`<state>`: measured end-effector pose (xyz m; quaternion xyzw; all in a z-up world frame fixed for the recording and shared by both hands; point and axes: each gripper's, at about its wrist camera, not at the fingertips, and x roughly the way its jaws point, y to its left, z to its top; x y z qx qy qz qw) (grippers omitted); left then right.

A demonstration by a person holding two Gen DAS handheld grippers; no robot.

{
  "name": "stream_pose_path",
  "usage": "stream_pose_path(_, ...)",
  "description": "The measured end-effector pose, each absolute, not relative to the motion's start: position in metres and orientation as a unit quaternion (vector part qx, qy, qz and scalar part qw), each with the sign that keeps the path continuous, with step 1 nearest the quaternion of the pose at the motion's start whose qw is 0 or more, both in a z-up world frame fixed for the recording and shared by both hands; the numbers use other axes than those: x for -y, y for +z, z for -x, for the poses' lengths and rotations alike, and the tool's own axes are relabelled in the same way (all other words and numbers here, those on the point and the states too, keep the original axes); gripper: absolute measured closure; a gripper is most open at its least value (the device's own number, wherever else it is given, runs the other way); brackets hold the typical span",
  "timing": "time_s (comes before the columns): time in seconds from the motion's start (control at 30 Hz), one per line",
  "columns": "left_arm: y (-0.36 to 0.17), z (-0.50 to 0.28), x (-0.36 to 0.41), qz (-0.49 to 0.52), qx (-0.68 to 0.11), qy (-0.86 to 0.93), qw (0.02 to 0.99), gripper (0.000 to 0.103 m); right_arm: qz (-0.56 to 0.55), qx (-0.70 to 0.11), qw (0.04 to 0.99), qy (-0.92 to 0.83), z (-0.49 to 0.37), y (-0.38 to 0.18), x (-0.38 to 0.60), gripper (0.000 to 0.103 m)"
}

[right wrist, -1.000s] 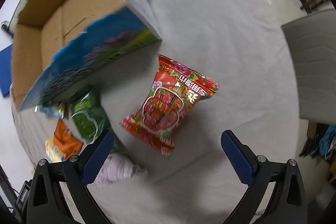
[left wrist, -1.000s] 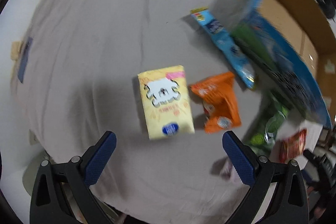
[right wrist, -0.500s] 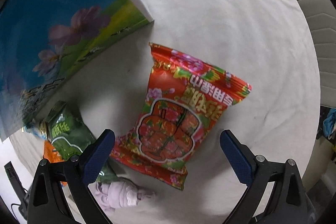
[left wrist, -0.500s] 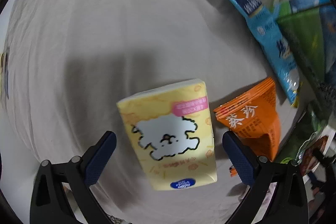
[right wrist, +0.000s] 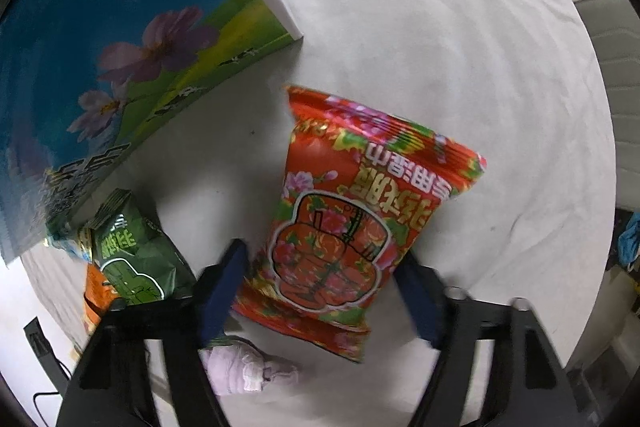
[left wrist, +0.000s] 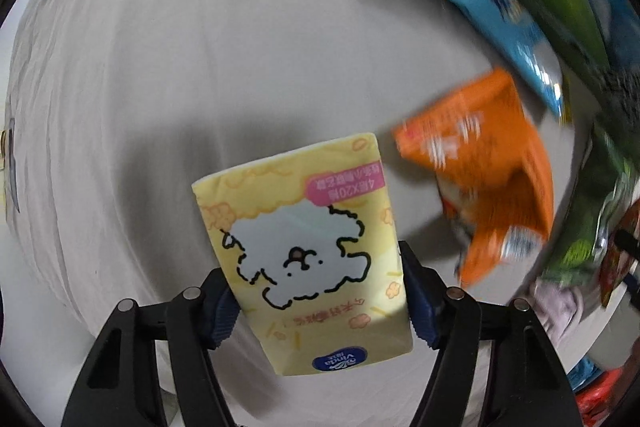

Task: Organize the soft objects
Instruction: 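Carry both packs into the cardboard box and open both tools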

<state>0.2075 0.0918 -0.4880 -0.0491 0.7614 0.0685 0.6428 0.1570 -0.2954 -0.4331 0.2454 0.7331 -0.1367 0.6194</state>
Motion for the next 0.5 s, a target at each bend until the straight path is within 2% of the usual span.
stream_pose_path(0.13, -0.487, -0.186, -0.069, 0.029, -0.762, 0.046, 0.646, 0.036, -0.212, -0.754, 0.612, -0.113, -0.145, -0.436, 0.291, 0.048)
stream_pose_path(0.3, -0.494, -0.171, -0.036, -0.015, -0.76, 0.005, 0.649, 0.037, -0.114, -0.797, 0.59, -0.06, -0.103, -0.445, 0.273, 0.048)
stream_pose_path(0.5, -0.506, -0.169, -0.023, -0.028, -0.753, 0.009, 0.658, 0.036, -0.093, -0.761, 0.638, -0.076, -0.094, -0.44, 0.266, 0.037)
